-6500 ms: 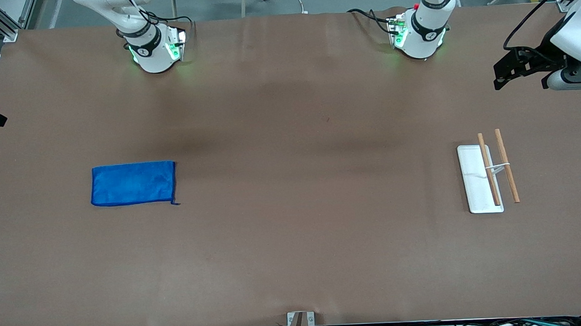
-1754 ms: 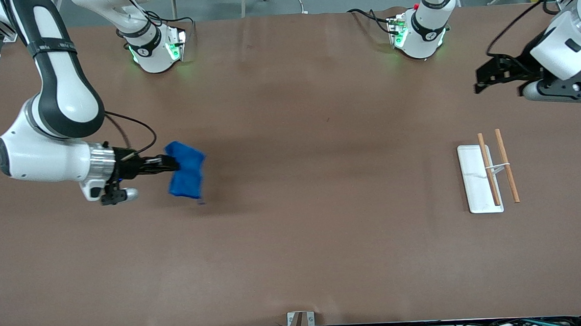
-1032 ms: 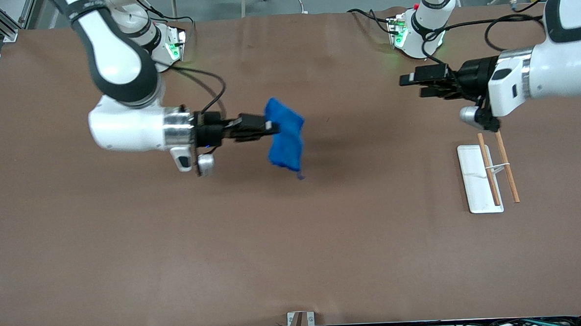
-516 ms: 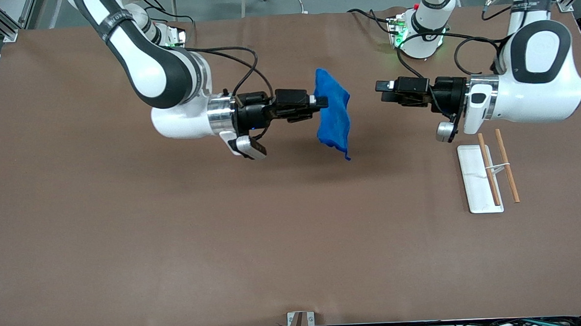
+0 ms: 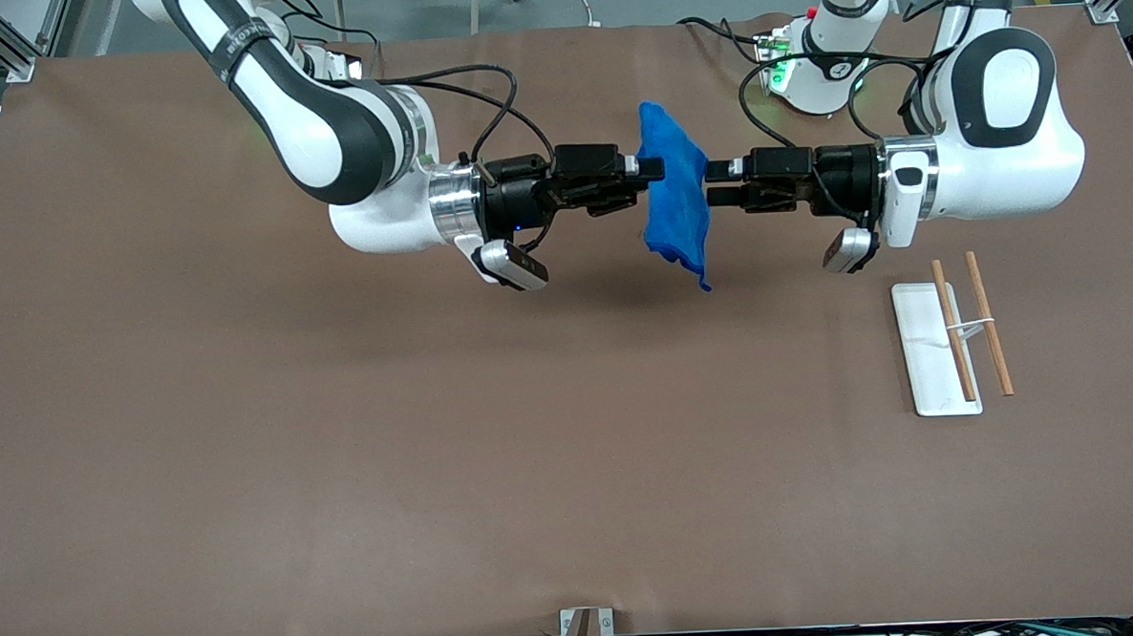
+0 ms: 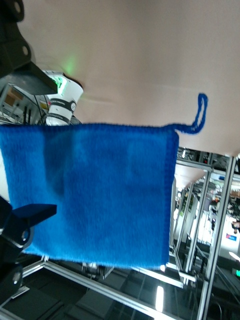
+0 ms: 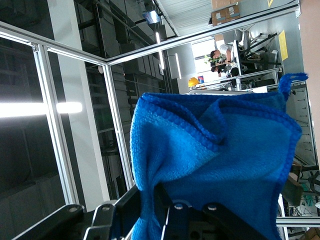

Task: Right arm passes towel to left arm to hang
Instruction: 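Grasp the towel with the left gripper beside the right gripper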

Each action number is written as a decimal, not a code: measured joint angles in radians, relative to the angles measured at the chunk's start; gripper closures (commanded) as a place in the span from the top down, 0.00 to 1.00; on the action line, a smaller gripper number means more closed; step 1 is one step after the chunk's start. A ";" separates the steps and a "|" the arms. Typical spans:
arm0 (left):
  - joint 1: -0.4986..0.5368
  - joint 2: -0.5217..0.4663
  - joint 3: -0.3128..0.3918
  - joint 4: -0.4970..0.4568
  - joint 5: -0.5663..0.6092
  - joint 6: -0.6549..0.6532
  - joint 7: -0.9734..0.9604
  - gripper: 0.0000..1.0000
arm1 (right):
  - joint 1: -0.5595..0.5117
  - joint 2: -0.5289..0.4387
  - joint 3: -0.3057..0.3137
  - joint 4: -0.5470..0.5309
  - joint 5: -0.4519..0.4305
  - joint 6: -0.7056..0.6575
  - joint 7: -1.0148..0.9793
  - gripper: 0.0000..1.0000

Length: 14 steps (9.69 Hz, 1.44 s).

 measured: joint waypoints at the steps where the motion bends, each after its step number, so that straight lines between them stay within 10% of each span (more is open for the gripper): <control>1: 0.000 -0.004 -0.005 -0.004 -0.026 0.019 0.012 0.93 | 0.000 0.000 0.002 0.001 0.001 -0.001 -0.001 0.00; 4: 0.000 -0.005 -0.048 -0.013 -0.077 0.102 0.047 0.89 | 0.000 0.000 0.012 0.001 0.003 -0.001 -0.003 0.00; 6: 0.000 -0.005 -0.058 -0.019 -0.083 0.115 0.051 0.26 | 0.000 0.000 0.012 0.001 0.003 0.000 -0.007 0.00; 8: 0.003 -0.009 -0.049 -0.019 -0.083 0.116 0.051 0.00 | 0.000 0.001 0.012 0.001 0.004 0.000 -0.013 0.00; 13: 0.008 -0.022 0.004 -0.012 -0.084 0.118 0.040 0.00 | 0.000 0.001 0.013 0.002 0.004 0.000 -0.015 0.01; 14: 0.008 -0.023 0.005 -0.008 -0.075 0.118 0.029 0.00 | 0.000 0.001 0.013 0.002 0.004 0.000 -0.015 0.28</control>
